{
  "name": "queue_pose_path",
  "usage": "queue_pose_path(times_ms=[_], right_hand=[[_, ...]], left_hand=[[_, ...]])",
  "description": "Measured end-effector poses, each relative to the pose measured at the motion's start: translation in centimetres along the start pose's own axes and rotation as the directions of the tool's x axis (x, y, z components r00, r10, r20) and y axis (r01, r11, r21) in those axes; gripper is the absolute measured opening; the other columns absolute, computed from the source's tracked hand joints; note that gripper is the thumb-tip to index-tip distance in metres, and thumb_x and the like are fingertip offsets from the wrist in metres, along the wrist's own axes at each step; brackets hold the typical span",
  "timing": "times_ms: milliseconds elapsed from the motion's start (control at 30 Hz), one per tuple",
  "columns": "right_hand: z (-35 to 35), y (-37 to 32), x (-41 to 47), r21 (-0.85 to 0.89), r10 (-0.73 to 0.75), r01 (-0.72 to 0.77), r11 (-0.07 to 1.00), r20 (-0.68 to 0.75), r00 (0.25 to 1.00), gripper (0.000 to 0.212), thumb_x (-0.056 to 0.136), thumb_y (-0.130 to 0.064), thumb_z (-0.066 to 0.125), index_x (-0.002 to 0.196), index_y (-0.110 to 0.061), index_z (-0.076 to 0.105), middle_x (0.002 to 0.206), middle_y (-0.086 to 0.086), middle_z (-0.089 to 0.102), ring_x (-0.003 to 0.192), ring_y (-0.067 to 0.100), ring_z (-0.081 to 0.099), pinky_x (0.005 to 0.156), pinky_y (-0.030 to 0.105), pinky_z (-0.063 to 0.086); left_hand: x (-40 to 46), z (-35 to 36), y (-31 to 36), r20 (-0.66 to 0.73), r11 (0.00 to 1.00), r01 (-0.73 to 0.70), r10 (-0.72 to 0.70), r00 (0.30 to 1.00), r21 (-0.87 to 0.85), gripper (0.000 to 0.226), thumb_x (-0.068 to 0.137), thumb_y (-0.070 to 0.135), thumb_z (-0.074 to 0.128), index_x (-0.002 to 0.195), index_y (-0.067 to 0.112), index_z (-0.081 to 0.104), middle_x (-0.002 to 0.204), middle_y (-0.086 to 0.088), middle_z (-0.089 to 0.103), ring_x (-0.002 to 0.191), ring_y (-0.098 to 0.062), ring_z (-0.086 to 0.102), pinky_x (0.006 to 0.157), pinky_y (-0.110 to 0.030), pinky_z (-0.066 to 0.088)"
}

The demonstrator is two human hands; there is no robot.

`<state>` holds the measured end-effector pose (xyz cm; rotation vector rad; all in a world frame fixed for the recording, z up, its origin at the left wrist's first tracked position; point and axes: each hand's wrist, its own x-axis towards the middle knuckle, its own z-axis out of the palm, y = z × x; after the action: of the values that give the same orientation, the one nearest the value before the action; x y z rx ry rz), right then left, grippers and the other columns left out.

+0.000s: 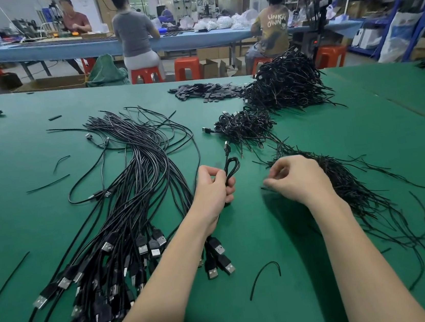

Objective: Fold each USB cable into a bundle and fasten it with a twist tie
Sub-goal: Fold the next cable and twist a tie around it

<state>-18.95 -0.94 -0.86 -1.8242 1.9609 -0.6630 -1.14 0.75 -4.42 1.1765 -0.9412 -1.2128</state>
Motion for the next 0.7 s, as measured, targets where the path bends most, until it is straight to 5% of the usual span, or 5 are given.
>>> queue_pose_path(times_ms=[267,400,500,700], right_hand=[[0.4,-0.3,-0.2,-0.154,-0.056,0.069,0.986,0.086,0.995,0.008,0.090,-0.037,0.073,0.088,-0.030,0.072,0.094,-0.005,0.072,0.091,0.019,0.066,0.077,0.028,0.053],[0.3,-1.1,0.2,0.231,-0.169,0.182,0.956,-0.074,0.983,0.007,0.096,-0.021,0.068,0.089,-0.019,0.067,0.080,-0.006,0.068,0.063,0.003,0.064,0.055,0.006,0.042],[-0.1,-2.2,-0.4,0.667,-0.129,0.105,0.738,-0.014,0.992,0.005,0.095,-0.004,0.067,0.096,-0.009,0.068,0.090,0.013,0.071,0.066,0.016,0.075,0.059,0.020,0.058],[-0.2,-3.8,-1.4,0.904,-0.183,0.001,0.427,0.086,0.979,0.008,0.084,0.001,0.078,0.087,-0.005,0.074,0.079,0.011,0.074,0.074,0.021,0.075,0.066,0.024,0.060]], left_hand=[[-0.1,0.0,0.1,-0.002,1.000,0.001,0.000,1.000,0.013,0.011,0.104,0.009,0.037,0.095,0.015,0.037,0.075,-0.004,0.056,0.048,-0.005,0.043,0.047,-0.020,0.034],[-0.1,0.0,0.1,-0.002,1.000,-0.013,0.014,1.000,0.023,0.010,0.104,0.010,0.037,0.095,0.015,0.037,0.073,-0.002,0.057,0.049,-0.004,0.043,0.046,-0.019,0.035],[-0.1,0.1,0.0,-0.004,0.999,-0.025,0.025,1.000,0.024,0.010,0.103,0.011,0.038,0.095,0.015,0.037,0.070,-0.001,0.056,0.049,-0.006,0.042,0.047,-0.019,0.034],[-0.4,0.3,0.0,0.003,0.995,-0.052,0.052,0.999,0.084,0.011,0.105,0.016,0.039,0.094,0.016,0.037,0.074,-0.001,0.057,0.049,-0.001,0.047,0.047,-0.016,0.037]])
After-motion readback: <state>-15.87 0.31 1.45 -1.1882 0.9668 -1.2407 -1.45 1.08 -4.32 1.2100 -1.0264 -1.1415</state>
